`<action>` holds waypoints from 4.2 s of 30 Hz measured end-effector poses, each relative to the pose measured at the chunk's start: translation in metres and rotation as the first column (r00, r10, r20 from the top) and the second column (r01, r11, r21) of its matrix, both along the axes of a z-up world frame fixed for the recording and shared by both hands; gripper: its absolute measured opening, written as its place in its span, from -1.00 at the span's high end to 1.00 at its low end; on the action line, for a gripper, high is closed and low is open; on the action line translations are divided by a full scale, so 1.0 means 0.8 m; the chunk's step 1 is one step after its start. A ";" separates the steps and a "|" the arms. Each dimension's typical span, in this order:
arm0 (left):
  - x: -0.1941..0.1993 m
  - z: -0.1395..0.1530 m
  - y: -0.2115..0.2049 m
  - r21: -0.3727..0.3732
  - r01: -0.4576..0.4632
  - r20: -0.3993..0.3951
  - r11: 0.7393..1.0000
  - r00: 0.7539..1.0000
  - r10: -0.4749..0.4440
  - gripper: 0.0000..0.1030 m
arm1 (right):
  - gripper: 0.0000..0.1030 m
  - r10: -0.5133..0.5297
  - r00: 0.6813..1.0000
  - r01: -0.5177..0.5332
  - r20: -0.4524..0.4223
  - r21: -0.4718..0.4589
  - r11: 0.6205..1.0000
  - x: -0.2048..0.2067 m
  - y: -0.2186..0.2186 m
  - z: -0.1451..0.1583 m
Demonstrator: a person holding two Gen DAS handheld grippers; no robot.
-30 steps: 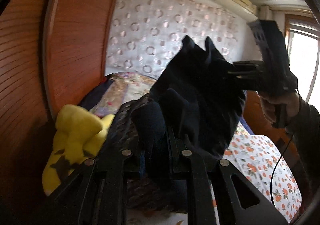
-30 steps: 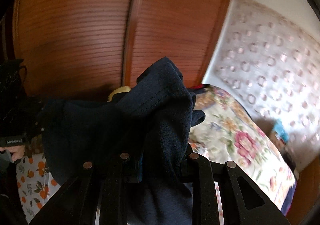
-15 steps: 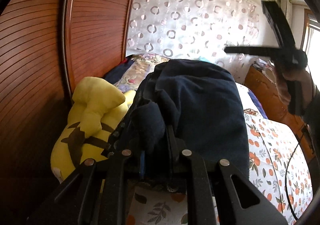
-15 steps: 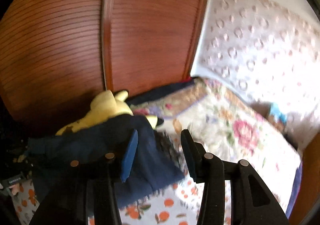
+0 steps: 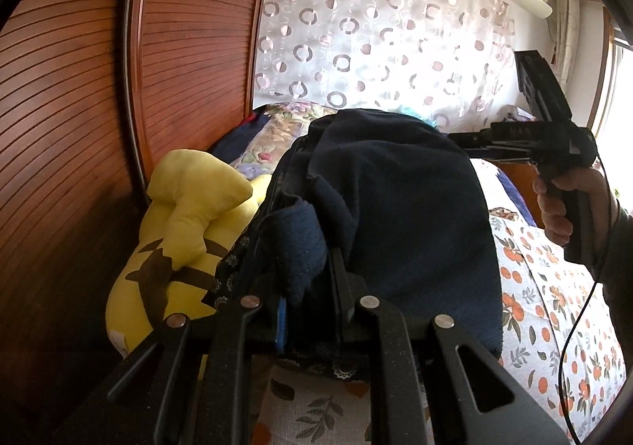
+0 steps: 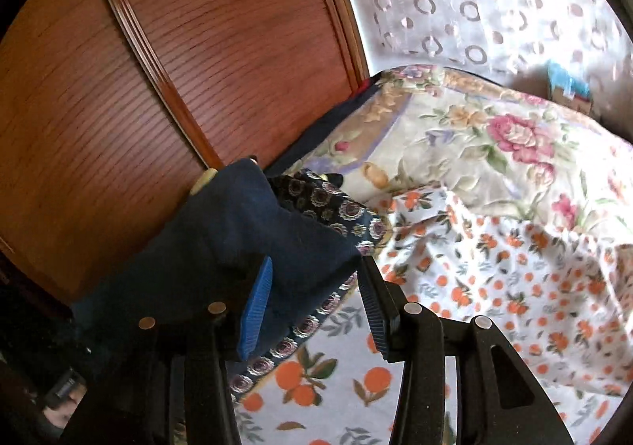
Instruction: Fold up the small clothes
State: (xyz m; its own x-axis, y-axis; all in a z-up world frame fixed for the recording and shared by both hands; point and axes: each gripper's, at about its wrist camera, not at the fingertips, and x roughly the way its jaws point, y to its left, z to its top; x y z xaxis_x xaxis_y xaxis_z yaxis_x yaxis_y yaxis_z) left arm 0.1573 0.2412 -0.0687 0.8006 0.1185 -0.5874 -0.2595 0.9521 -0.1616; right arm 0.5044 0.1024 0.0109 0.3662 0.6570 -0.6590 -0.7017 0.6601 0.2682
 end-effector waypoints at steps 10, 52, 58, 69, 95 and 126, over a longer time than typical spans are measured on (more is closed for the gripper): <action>-0.002 -0.005 0.000 0.009 0.005 -0.014 1.000 1.000 -0.005 0.67 | 0.91 -0.015 0.990 0.015 0.142 0.003 1.000 0.000 -0.015 0.019; -0.105 0.098 -0.232 0.188 0.274 0.128 0.943 0.945 -0.300 -0.65 | -0.55 -0.427 0.809 0.429 0.404 0.092 0.899 -0.551 -0.328 0.053; -0.112 0.135 -0.265 0.203 0.286 0.172 0.937 0.931 -0.322 -0.65 | -0.55 -0.484 0.751 0.481 0.449 0.129 0.867 -0.598 -0.345 0.073; -0.125 0.172 -0.286 0.226 0.270 0.206 0.936 0.926 -0.317 -0.66 | -0.55 -0.538 0.684 0.513 0.492 0.200 0.835 -0.640 -0.338 0.082; -0.129 0.166 -0.291 0.225 0.261 0.194 0.939 0.932 -0.305 -0.65 | -0.55 -0.527 0.698 0.503 0.484 0.193 0.843 -0.605 -0.353 0.072; -0.128 0.166 -0.288 0.219 0.263 0.194 0.940 0.932 -0.306 -0.65 | -0.55 -0.525 0.703 0.501 0.481 0.190 0.844 -0.601 -0.358 0.068</action>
State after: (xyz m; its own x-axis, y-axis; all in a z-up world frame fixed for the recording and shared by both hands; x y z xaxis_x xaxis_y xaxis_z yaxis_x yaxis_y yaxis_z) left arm 0.0546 0.0112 0.0637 0.9240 -0.0434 -0.3798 0.0486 0.9988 0.0040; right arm 0.0233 -0.1838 0.0657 0.9195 0.2920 -0.2633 -0.2980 0.9544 0.0179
